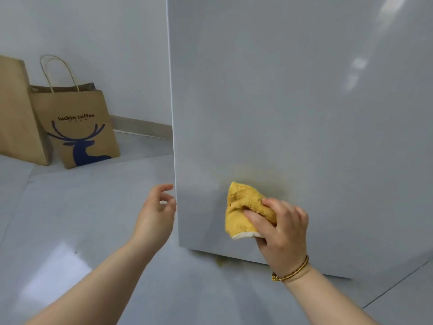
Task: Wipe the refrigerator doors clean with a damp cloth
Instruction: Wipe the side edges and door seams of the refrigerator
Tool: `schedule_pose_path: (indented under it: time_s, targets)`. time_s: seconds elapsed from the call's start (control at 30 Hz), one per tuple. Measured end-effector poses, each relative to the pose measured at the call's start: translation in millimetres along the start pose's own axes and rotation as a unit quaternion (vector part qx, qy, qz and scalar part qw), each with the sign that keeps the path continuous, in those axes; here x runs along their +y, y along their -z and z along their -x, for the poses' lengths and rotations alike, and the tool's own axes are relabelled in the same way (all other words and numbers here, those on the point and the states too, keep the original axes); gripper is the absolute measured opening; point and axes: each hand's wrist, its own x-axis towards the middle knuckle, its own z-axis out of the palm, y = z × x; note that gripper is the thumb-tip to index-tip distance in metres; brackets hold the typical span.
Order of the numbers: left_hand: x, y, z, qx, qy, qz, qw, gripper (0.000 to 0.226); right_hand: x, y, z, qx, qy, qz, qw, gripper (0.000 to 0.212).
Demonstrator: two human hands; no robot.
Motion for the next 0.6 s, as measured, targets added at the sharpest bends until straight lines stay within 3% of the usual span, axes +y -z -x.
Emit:
schedule_pose_path:
  time_s: [0.1,0.23,0.37,0.53,0.6]
  targets:
    - [-14,0,-8,-0.050,-0.041,0.021,0.998,0.040,10,-4,-9,0.094,0.007,0.031,0.995,0.015]
    - [-18,11,-24,-0.141,-0.091,0.060,0.984,0.028,2,-33,-40,0.146,0.053,0.048,0.987,0.026]
    - [-35,20,-37,-0.180,-0.118,0.075,0.974,0.037,-27,-90,-17,0.078,0.165,0.112,0.977,0.036]
    - [-44,15,-36,-0.196,-0.131,0.083,0.968,0.031,-57,-138,57,-0.036,0.240,0.149,0.959,0.045]
    - [-48,13,-35,-0.182,-0.140,0.082,0.970,0.043,-65,-155,80,-0.085,0.285,0.160,0.941,0.048]
